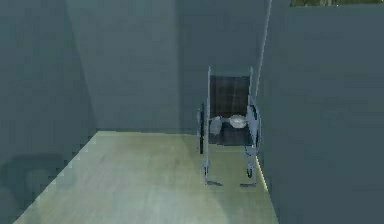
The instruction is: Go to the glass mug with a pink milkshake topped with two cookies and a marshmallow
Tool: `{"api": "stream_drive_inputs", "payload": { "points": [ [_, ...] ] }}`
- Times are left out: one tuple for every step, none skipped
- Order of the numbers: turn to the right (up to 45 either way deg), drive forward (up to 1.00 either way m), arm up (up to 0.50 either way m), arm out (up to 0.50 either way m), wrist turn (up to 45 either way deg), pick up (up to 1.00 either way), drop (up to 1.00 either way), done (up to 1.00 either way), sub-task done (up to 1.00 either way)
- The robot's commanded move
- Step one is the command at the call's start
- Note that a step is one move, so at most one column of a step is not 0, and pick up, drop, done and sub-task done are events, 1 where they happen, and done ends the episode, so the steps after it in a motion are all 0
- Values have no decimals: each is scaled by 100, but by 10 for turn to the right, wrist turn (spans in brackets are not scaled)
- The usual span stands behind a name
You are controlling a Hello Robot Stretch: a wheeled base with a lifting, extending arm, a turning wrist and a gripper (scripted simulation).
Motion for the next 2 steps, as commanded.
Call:
{"api": "stream_drive_inputs", "payload": {
  "points": [
    [0,65,0,0,0,0,0,0,0],
    [120,0,0,0,0,0,0,0,0]
  ]
}}
